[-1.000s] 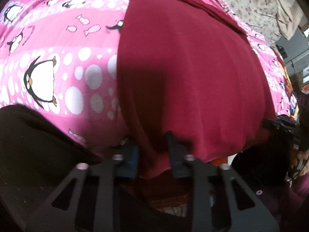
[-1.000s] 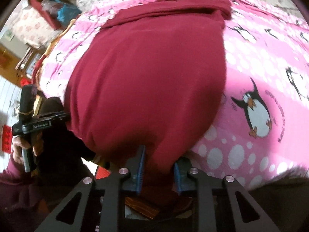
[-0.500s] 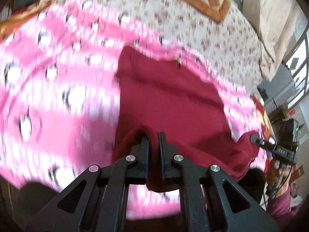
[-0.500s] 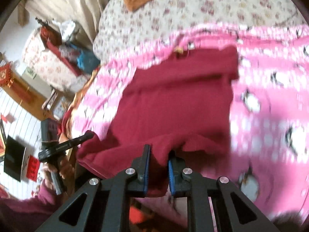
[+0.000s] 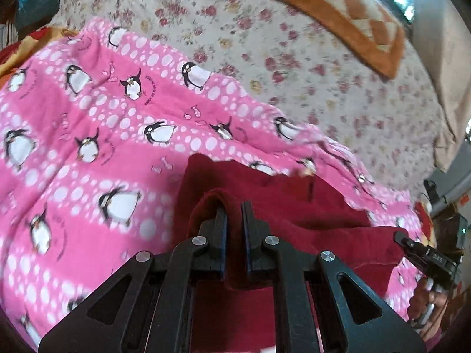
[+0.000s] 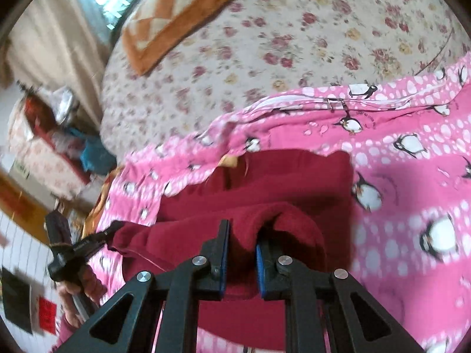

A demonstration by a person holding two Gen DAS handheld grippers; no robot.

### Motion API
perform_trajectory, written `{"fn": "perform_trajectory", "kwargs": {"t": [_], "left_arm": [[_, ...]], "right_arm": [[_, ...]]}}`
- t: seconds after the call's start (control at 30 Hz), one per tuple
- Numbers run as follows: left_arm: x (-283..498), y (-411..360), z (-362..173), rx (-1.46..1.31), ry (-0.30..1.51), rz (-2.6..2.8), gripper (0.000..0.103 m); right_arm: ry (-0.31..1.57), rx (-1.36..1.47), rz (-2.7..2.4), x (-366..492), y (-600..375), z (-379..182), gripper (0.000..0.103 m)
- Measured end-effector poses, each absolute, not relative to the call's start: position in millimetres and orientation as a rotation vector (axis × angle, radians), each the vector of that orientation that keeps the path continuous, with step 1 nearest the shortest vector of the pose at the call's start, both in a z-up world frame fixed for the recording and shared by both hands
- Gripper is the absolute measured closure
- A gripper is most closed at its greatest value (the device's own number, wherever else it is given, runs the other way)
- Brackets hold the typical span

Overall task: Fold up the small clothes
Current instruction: 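Lift the held end and fold it over the strip with both grippers, then open both grippers and release the folded sweater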

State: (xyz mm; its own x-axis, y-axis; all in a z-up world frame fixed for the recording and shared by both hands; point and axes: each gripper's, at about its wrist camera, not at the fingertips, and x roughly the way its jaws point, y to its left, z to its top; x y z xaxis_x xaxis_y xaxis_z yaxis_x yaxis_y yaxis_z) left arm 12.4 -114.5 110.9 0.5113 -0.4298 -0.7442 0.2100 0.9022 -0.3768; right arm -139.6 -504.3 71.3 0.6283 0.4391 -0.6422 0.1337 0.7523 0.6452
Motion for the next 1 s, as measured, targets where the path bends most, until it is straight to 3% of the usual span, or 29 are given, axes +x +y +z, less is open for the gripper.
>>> {"fn": "perform_trajectory", "kwargs": {"t": [0.17,0.23,0.3,0.33,0.37,0.43,0.7,0.87,0.9,1.0], "left_arm": [[56,-120,84,-0.317,1.002,-0.401,0.094],[65,-122,82,-0.313,1.008,-0.420,0.091],[71,-123,83,-0.312,1.017,-0.436,0.084],[70,-122,85,-0.314,1.014,-0.443,0.074],[69,-121,89,-0.315,1.006,-0.447,0.053],[62,-114,99,-0.315,0.955,-0.424,0.023],[58,-116,88,-0.283,0.969,-0.375,0.021],[75,-129,41,-0.155,1.088,-0.220,0.021],[77,-128,33,-0.164,1.107,-0.215,0.021],[77,-125,33,-0.174,1.084,-0.223,0.021]], "right_arm": [[0.919,0.796,0.128,-94,-523,33,0.089],[0.926,0.797,0.125,-86,-526,27,0.085],[0.921,0.762,0.139,-84,-526,29,0.065],[0.914,0.760,0.137,-85,-528,31,0.061],[0.896,0.756,0.117,-89,-530,36,0.056],[0.863,0.750,0.088,-98,-536,44,0.051],[0.894,0.603,0.203,-101,-498,55,0.051],[0.934,0.507,0.004,-52,-492,21,0.049],[0.961,0.515,-0.034,-43,-497,10,0.045],[1.054,0.612,-0.061,-26,-511,-20,0.045]]}}
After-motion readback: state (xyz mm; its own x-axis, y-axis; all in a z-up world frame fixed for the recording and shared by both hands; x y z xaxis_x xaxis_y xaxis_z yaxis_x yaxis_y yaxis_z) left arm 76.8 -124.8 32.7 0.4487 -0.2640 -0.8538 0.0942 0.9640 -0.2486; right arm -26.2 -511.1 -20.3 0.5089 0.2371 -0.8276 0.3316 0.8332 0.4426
